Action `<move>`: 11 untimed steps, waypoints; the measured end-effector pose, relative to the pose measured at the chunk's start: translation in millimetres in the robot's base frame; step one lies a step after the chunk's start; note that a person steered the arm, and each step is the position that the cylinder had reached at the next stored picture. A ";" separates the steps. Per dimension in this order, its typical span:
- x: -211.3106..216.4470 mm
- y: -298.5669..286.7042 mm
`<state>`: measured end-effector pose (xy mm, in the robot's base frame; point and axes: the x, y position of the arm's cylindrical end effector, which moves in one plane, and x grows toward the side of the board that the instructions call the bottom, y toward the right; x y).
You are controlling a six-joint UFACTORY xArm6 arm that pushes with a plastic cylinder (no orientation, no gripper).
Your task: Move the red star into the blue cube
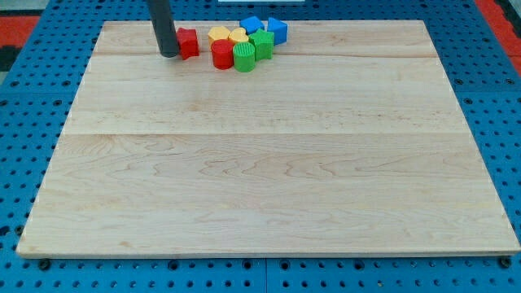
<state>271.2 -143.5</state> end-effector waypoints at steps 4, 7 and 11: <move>-49.6 45.0; -79.7 -18.0; -45.0 95.0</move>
<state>226.2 -48.5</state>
